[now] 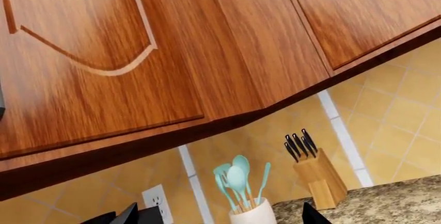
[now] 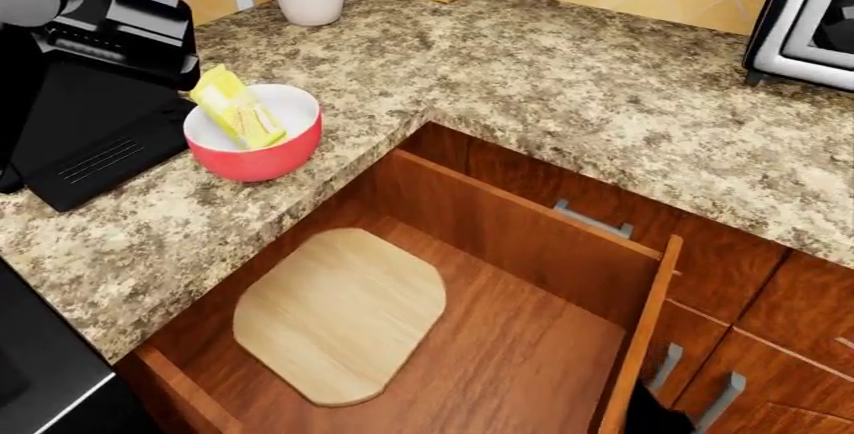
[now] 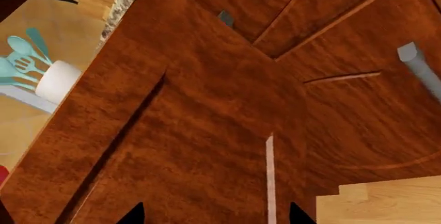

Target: Place the bar in the bowl and close the drawer.

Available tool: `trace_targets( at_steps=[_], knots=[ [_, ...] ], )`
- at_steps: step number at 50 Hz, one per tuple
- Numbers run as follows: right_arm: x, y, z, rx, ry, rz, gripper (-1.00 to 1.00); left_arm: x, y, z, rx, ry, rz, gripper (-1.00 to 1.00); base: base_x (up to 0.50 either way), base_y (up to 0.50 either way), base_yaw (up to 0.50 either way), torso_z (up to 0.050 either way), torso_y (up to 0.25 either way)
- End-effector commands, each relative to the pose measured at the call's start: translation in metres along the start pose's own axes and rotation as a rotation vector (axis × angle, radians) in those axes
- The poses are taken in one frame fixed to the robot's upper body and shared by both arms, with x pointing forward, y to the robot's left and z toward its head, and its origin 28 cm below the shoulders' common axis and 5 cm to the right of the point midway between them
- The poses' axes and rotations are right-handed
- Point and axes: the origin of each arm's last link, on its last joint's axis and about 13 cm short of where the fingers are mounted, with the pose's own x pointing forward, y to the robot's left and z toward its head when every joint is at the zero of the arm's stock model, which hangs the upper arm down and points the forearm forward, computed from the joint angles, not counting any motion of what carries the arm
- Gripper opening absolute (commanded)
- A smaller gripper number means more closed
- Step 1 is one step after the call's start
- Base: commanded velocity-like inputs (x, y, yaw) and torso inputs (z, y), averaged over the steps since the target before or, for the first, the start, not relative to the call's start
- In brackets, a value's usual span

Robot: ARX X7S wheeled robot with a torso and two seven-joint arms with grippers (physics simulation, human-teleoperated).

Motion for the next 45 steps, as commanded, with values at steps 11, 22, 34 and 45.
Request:
trace_targets(
  at_steps=[11,22,34,45],
  knots=[
    [0.032,0.020,-0.021,-0.031,0.171,0.070,1.00,-0.001,0.000,0.000,0.002,0.000,0.001,1.00,0.00,0.00,0.00,0.000,0.000],
    [0.059,0.043,-0.030,-0.064,0.258,0.135,1.00,-0.001,-0.001,0.000,0.003,0.000,0.002,1.00,0.00,0.00,0.00,0.000,0.000],
    [0.093,0.076,-0.036,-0.113,0.332,0.220,1.00,-0.002,0.001,0.006,0.010,-0.003,0.002,1.00,0.00,0.00,0.00,0.000,0.000],
    [0.121,0.106,-0.047,-0.167,0.405,0.285,1.00,-0.004,0.005,0.009,0.013,-0.004,0.007,1.00,0.00,0.00,0.00,0.000,0.000]
  ],
)
